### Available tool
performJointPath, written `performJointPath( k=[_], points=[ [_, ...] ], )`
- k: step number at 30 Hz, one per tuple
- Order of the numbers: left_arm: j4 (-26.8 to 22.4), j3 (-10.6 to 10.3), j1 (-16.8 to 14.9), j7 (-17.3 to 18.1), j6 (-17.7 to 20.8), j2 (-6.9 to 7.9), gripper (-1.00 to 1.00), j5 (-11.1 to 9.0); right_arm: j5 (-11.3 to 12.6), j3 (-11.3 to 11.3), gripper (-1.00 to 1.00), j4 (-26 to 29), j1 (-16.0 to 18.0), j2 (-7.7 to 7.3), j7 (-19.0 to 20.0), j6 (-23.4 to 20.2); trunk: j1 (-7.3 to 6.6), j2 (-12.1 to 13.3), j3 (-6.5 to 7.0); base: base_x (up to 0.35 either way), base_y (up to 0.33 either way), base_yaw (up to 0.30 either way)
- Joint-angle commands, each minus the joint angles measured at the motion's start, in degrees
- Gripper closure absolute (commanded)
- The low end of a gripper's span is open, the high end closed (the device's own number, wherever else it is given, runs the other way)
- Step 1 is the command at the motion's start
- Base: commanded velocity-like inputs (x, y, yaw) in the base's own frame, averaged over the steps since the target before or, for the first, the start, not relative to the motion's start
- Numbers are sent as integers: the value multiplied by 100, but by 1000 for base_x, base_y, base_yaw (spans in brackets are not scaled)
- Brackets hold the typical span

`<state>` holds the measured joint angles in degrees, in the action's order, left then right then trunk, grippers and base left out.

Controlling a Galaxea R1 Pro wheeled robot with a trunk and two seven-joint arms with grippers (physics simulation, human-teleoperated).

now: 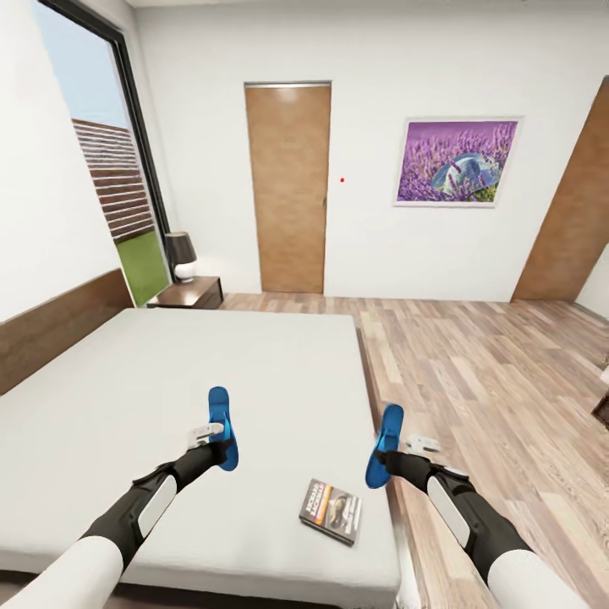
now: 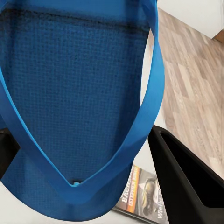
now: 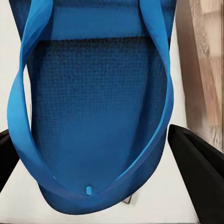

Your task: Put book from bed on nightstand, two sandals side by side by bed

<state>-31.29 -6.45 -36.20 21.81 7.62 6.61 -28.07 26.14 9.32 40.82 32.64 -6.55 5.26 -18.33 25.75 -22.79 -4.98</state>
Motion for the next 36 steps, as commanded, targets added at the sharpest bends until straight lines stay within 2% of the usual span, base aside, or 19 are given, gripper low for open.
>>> performJointPath(
  k=[1, 13, 36],
  points=[
    [-8, -19, -4, 7, 37, 7, 100, -58, 23, 20, 100, 5, 6, -3, -7, -21, 4, -13, -13, 0, 0, -236],
    [-1, -22, -2, 7, 37, 8, 100, -58, -3, 64, 100, 3, 6, 61, -40, 56, 4, -13, -13, 0, 0, -290],
    [-8, -15, -2, 16, 46, 16, 100, -67, -13, 70, 100, -4, 6, 67, -31, 58, 4, -13, -13, 0, 0, -300]
  ],
)
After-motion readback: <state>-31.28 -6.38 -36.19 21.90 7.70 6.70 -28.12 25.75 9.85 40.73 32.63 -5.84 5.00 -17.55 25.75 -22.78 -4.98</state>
